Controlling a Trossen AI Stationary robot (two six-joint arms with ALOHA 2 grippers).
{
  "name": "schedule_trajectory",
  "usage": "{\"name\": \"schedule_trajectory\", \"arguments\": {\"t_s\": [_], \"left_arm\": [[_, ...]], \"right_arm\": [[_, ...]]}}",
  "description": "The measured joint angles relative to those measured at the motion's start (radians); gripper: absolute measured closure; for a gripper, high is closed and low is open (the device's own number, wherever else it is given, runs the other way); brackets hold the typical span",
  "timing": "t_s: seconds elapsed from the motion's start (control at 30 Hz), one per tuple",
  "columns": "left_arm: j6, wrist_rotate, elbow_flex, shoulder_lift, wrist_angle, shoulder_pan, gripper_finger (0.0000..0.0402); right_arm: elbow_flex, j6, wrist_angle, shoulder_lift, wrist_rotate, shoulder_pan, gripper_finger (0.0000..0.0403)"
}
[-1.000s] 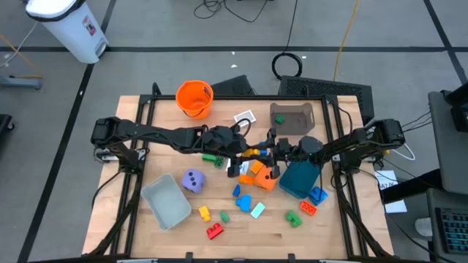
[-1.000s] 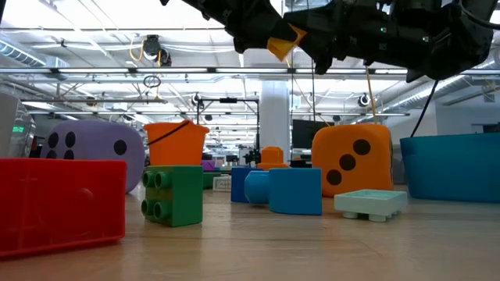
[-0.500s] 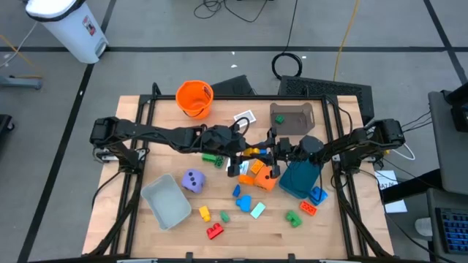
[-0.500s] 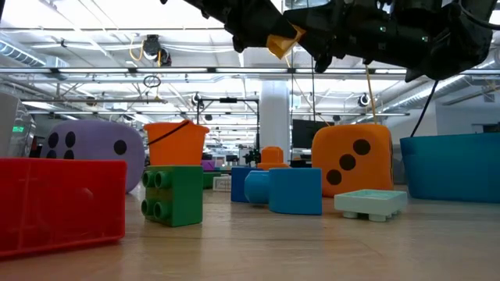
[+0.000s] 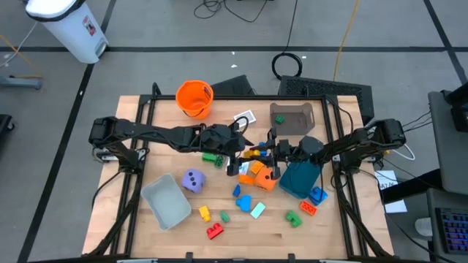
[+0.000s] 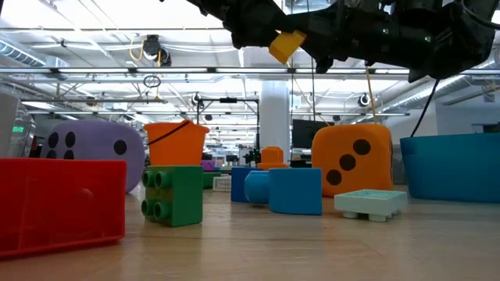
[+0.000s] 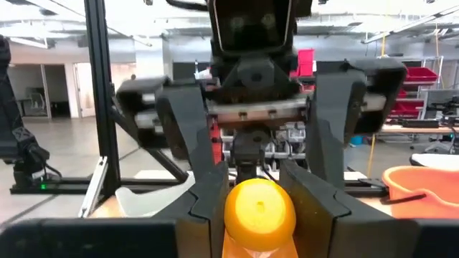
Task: Pick & Place Toys
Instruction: Put the yellow game piece into the black bin
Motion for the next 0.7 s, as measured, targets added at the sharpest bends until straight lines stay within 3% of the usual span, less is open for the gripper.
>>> {"name": "schedule_trajectory", "arguments": {"t_s": [0.2, 0.37, 0.7], "left_arm": [[-0.002, -0.003, 0.008, -0.048, -0.005, 0.002, 0.0115], [0.023, -0.003, 0.003, -0.095, -0.100, 0.003, 0.0120], [0.028, -0.036, 0.002, -0.121, -0.258, 0.044, 0.0126]], "right_arm": [[-0.002, -0.005, -0.122, -0.092, 0.000, -0.032, 0.0299], [-0.004, -0.014, -0.264, -0.196, 0.000, -0.091, 0.0299], [0.004, -0.068, -0.639, -0.414, 0.000, -0.384, 0.0299]]}}
